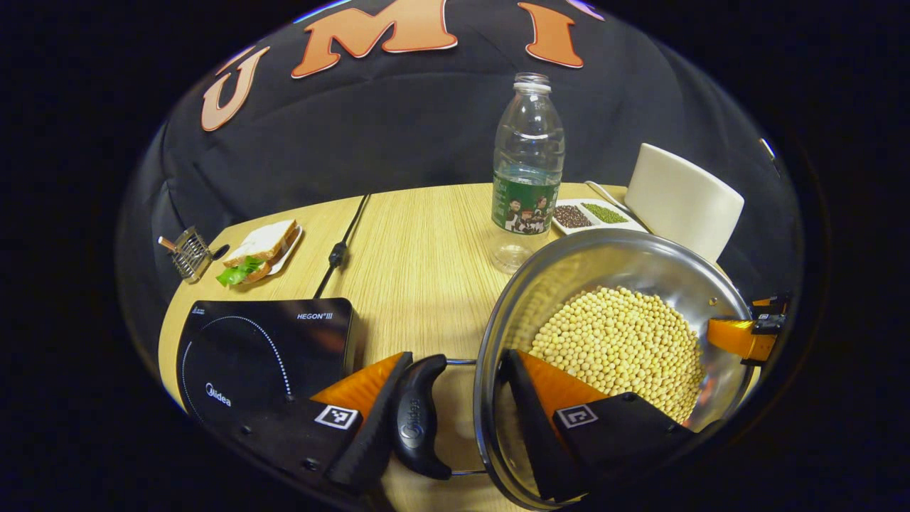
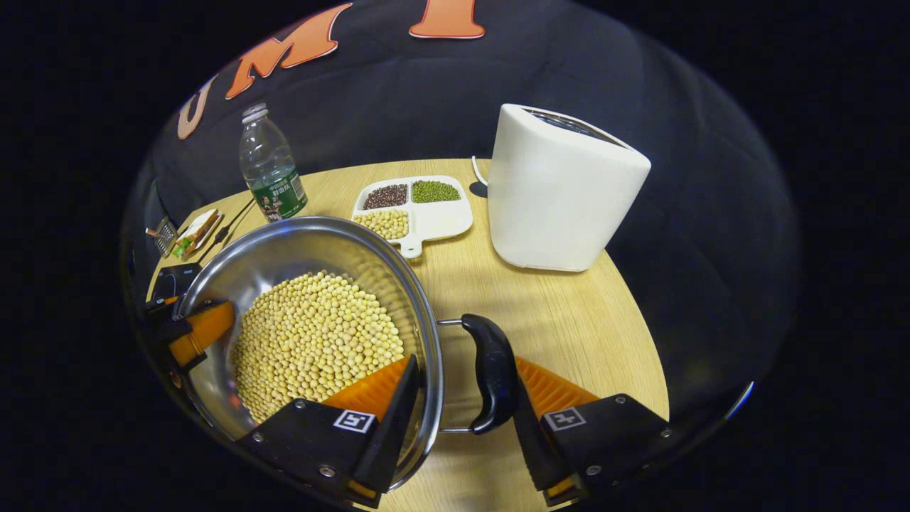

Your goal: First push the handle of the pot to place it horizontally, then grasp the pot with both hands and set it on the induction cooktop.

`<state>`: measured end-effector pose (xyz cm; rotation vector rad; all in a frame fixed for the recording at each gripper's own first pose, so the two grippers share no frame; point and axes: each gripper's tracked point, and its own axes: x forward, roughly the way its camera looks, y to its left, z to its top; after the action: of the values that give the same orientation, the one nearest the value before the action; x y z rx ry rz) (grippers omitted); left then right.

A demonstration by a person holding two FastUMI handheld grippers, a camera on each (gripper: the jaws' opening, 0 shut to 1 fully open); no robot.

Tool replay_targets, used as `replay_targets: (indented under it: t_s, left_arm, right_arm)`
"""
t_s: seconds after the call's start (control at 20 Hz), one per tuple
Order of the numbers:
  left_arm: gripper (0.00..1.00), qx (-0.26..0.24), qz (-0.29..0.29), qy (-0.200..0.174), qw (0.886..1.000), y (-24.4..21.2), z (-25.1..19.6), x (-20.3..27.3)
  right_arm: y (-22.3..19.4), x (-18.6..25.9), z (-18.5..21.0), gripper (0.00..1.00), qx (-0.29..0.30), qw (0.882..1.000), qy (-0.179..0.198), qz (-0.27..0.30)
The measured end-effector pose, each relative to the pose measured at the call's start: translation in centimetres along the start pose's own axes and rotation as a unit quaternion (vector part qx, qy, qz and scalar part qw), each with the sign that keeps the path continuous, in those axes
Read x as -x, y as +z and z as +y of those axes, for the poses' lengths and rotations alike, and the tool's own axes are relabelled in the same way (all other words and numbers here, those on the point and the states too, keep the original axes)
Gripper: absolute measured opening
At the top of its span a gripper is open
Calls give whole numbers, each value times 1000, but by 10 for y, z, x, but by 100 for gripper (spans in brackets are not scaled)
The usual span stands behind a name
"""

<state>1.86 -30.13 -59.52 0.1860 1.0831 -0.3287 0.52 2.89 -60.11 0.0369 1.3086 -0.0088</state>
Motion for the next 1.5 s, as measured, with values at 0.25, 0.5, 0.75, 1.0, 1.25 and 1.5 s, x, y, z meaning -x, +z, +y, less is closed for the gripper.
replay_targets:
  t_s: [0.25, 0.5, 0.75, 1.0, 1.25, 1.5]
  left_arm:
    - [83, -11, -26, 4, 1000, 4, 3, 9]
    - [82, -23, -67, 16, 997, 30, 17, 47]
    - [82, -21, -93, 15, 995, 52, 33, 91]
    - [82, -33, -115, 24, 993, 69, 56, 124]
    - [82, -28, -126, 39, 991, 72, 92, 146]
    - [81, -13, -133, 52, 990, 69, 129, 166]
  right_arm:
    - [7, 9, 0, 62, -1, 1000, -12, -29]
    - [22, 42, 11, 66, -5, 998, -3, -58]
    - [40, 87, 19, 66, 12, 996, -1, -87]
    - [51, 119, 42, 66, 17, 994, 12, -109]
    - [56, 139, 71, 66, 32, 992, 25, -121]
    - [62, 153, 105, 66, 51, 989, 34, -136]
